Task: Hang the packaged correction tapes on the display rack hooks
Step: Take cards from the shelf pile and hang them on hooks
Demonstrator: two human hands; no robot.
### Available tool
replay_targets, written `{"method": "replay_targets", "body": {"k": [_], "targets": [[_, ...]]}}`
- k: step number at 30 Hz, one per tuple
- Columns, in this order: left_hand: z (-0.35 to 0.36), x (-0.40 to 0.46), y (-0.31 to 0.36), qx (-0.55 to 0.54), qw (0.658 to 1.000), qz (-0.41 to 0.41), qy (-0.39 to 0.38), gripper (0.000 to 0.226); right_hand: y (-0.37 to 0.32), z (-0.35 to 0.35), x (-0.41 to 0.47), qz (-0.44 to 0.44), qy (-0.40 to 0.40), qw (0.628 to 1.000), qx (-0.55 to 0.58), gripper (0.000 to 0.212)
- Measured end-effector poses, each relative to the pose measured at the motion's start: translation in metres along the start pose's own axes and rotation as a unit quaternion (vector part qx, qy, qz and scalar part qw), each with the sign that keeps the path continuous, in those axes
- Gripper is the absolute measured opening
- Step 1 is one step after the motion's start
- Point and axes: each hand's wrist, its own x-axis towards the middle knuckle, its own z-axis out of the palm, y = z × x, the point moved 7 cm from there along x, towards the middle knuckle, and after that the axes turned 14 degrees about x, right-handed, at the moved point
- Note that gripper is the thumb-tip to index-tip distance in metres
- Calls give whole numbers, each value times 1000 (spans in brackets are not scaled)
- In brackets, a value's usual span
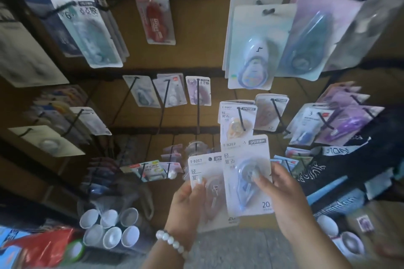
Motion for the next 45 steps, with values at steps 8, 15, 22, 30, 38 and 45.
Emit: {"method": "replay_targets", "body": {"k": [8,15,22,30,38,45], "targets": [[-20,-4,9,14,998,-14,56,29,-8,-4,17,-9,56,998,-23,9],[-22,-5,25,17,998,-6,62,31,-10,-2,30,-18,85,991,-99,19],[-20,-7,35,11,999,7,52,32,-2,-3,32,-12,89,989,-115,21],[-5,-5,47,6,999,24,30,26,6,6,73,-3,108,982,-154,26],[17,2,61,-2,999,40,14,26,3,10,119,12,108,965,-237,35],[33,9,63,-1,1000,25,7,27,4,1,113,-11,93,953,-288,28]]}}
